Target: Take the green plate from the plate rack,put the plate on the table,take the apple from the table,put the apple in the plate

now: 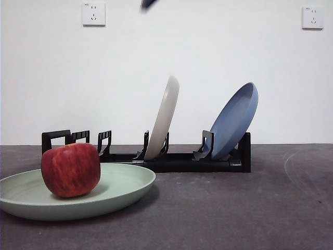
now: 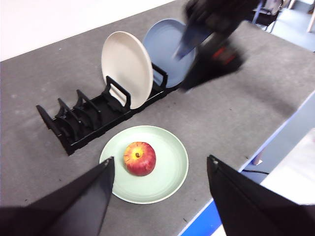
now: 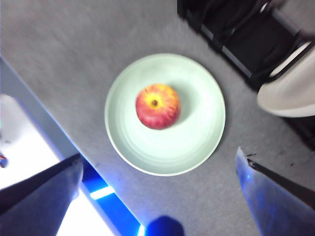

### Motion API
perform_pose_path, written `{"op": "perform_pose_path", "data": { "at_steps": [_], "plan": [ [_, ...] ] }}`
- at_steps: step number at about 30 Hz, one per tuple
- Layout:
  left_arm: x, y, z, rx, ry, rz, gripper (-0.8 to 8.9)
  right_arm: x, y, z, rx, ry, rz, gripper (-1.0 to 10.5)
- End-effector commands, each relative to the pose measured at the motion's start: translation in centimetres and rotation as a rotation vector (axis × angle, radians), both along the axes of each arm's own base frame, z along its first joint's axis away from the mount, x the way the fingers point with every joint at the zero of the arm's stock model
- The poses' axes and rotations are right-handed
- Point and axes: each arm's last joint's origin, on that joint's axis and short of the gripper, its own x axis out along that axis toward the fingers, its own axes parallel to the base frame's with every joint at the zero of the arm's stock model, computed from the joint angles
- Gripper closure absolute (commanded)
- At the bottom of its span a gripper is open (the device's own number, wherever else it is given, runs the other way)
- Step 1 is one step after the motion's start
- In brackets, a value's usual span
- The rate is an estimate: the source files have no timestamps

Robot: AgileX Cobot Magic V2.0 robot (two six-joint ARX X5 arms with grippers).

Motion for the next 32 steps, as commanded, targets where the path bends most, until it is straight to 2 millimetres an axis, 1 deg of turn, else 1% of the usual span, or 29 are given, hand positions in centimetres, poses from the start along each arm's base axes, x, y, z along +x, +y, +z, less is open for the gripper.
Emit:
{"op": "perform_pose_path", "data": {
  "at_steps": [1, 4, 6, 8, 10, 11, 13, 16, 18, 20, 22, 23, 24, 25, 26, 32],
  "plan": [
    [0.5, -0.6, 0.0, 0.014, 0.012, 0.002, 5.0, -1.5, -2.2, 2.3, 0.039, -0.032, 0.004, 4.1],
    [0.9, -1.2, 0.0, 0.031, 0.023, 0.001, 5.0, -3.4, -4.8, 4.9, 0.115, -0.077, -0.007, 4.1],
    [1.2, -1.6, 0.0, 0.043, 0.033, 0.001, 5.0, -4.7, -6.6, 6.3, 0.161, -0.099, -0.016, 4.1],
    [1.6, -2.0, 0.0, 0.053, 0.041, 0.001, 5.0, -6.1, -8.5, 7.3, 0.199, -0.119, -0.022, 4.1],
    [1.8, -2.3, 0.1, 0.059, 0.045, 0.001, 5.0, -7.3, -10.2, 7.8, 0.226, -0.123, -0.037, 4.1],
    [1.9, -2.5, 0.1, 0.062, 0.048, 0.002, 5.0, -7.9, -11.1, 7.8, 0.236, -0.123, -0.044, 4.1],
    [2.2, -2.8, 0.1, 0.065, 0.051, 0.002, 5.0, -9.7, -13.7, 7.5, 0.255, -0.11, -0.07, 4.1],
    [2.4, -3.0, 0.3, 0.044, 0.039, -0.002, 5.0, -12.0, -16.9, 6.1, 0.264, -0.096, -0.122, 4.1],
    [2.4, -3.1, 0.4, 0.025, 0.04, -0.008, 5.0, -12.9, -18.4, 5.3, 0.264, -0.105, -0.165, 4.1],
    [2.4, -3.1, 0.5, 0.015, 0.047, -0.001, 5.0, -13.5, -19.3, 4.9, 0.27, -0.113, -0.183, 4.1],
    [2.4, -3.2, 0.5, 0.014, 0.051, 0.001, 5.01, -13.8, -19.8, 4.9, 0.279, -0.117, -0.186, 4.3],
    [2.4, -3.2, 0.5, 0.013, 0.051, 0.002, 5.11, -13.8, -19.8, 4.9, 0.279, -0.115, -0.185, 5.3],
    [2.4, -3.2, 0.4, 0.013, 0.054, -0.002, 5.94, -13.8, -19.8, 4.8, 0.277, -0.115, -0.184, 7.0],
    [2.4, -3.2, 0.4, 0.016, 0.055, -0.002, 7.58, -13.8, -19.8, 4.8, 0.274, -0.117, -0.18, 8.9],
    [2.4, -3.2, 0.4, 0.017, 0.058, -0.002, 8.15, -13.8, -19.8, 4.8, 0.271, -0.121, -0.179, 9.5],
    [2.3, -3.0, 0.1, 0.04, 0.09, 0.007, 8.21, -13.8, -19.8, 4.8, 0.27, -0.121, -0.179, 9.6]
  ]
}}
